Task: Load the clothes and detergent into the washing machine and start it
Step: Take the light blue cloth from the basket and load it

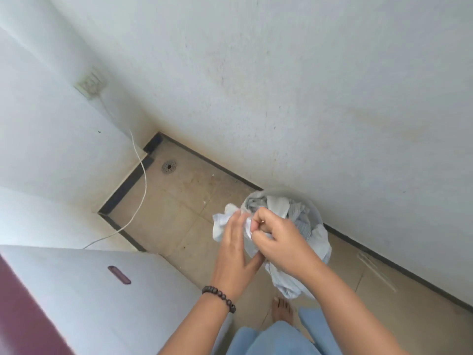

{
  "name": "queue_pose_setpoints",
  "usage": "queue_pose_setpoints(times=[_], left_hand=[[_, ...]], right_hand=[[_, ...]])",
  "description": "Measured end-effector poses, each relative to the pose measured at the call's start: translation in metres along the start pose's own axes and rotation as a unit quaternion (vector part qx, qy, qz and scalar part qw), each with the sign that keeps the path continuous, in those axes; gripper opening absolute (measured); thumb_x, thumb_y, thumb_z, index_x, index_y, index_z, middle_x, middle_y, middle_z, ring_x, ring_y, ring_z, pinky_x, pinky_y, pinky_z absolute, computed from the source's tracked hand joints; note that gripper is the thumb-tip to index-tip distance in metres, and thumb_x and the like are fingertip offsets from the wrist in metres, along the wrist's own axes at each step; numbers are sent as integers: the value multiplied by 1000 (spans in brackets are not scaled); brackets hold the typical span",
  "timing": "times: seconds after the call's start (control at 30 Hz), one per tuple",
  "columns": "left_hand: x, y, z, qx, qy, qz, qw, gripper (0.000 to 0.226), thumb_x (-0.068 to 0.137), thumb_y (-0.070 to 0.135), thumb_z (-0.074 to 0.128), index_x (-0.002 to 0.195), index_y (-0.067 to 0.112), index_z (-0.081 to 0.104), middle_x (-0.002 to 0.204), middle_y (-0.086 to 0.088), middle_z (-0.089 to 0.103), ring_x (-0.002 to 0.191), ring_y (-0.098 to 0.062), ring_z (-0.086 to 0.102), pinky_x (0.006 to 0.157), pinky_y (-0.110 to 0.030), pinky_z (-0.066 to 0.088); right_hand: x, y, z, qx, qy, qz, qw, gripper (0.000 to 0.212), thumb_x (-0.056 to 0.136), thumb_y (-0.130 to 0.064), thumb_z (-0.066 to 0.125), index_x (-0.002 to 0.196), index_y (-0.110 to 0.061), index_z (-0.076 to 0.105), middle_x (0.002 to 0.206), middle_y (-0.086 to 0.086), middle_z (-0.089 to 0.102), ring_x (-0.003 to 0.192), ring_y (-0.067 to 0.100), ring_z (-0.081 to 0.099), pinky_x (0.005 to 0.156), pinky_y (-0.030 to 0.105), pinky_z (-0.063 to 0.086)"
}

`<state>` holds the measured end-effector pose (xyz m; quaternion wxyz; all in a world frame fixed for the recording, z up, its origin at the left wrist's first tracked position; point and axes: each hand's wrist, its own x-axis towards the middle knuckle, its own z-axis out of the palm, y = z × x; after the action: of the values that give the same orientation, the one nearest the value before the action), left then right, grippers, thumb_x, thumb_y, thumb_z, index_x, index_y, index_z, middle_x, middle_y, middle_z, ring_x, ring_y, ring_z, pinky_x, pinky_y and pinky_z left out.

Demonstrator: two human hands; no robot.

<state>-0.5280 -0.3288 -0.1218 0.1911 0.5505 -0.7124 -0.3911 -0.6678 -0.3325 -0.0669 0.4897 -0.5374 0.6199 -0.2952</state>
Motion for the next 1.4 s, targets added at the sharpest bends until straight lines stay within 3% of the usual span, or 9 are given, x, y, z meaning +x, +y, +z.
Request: queue_pose_setpoints(times=[0.13, 0.23, 0.4, 0.9, 1.0, 1.07, 1.2, 1.27, 1.4], left_hand=[[-3, 17, -14, 46, 22, 32, 998, 19, 79, 21, 69, 94, 28, 61, 97, 12, 63, 93, -1, 58, 78, -27, 49], [-4, 29, -27, 81, 42, 3, 996, 40, 83, 21, 71, 69, 36, 36, 65, 14, 48, 61, -1, 49, 54, -16, 32], [-8, 39, -53, 81, 52, -34, 995, 7, 91, 29, 65, 87, 26, 60, 80, 9, 63, 72, -10, 58, 59, -19, 43], [2, 35, -122, -4, 138, -129, 982, 31, 92, 12, 60, 62, 16, 57, 63, 0, 59, 56, -12, 49, 55, -24, 38], [5, 74, -150, -82, 114, -100, 985, 19, 76, 20, 56, 60, 9, 53, 55, -2, 51, 50, -9, 44, 55, -27, 37], [8, 107, -167, -115, 95, -64, 987, 26, 64, 30, 58, 60, 5, 55, 55, -3, 46, 52, -13, 39, 54, -26, 30], [9, 176, -181, -146, 29, 26, 988, 20, 69, 10, 69, 61, 4, 52, 54, -2, 43, 51, -13, 38, 52, -24, 29], [4, 209, -185, -142, 10, 98, 985, 22, 73, 1, 72, 61, 13, 57, 54, 4, 48, 51, -8, 40, 51, -25, 34], [-11, 235, -194, -201, 30, 186, 961, 41, 63, 28, 82, 95, 18, 59, 80, 7, 65, 74, -11, 61, 68, -26, 52]], right_hand=[[-23, -46, -34, 41, 34, -52, 997, 15, 79, -7, 52, 74, -21, 50, 51, -12, 46, 49, 4, 36, 53, 24, 32], [-35, -78, -64, 91, 82, -96, 988, 7, 72, -13, 48, 74, -19, 50, 49, -13, 39, 48, 3, 31, 49, 19, 28], [-52, -125, -99, 158, 104, -156, 969, 10, 71, -8, 44, 76, -14, 50, 49, -14, 28, 44, 4, 20, 43, 13, 22], [-71, -194, -165, 214, 247, -310, 893, 22, 79, 5, 50, 74, -17, 53, 54, -2, 33, 48, 5, 24, 44, 17, 21], [-65, -184, -168, -83, 128, -178, 972, 13, 89, -15, 58, 96, -26, 58, 61, -13, 46, 53, 7, 41, 51, 24, 37], [-67, -180, -164, -302, -10, -72, 951, 38, 88, -38, 64, 124, -33, 51, 101, -11, 58, 90, 10, 55, 78, 29, 46], [-71, -189, -131, -282, -91, -153, 943, 88, 79, -46, 75, 149, -39, 22, 145, -16, 37, 135, 4, 32, 105, 19, 31], [-66, -189, -114, -225, -76, -201, 950, 69, 81, -35, 75, 140, -36, 38, 126, -20, 51, 116, 0, 47, 87, 6, 36], [-59, -190, -112, -118, 4, -249, 961, 5, 92, -19, 63, 91, -21, 68, 86, -3, 70, 78, 9, 62, 69, 29, 47]])
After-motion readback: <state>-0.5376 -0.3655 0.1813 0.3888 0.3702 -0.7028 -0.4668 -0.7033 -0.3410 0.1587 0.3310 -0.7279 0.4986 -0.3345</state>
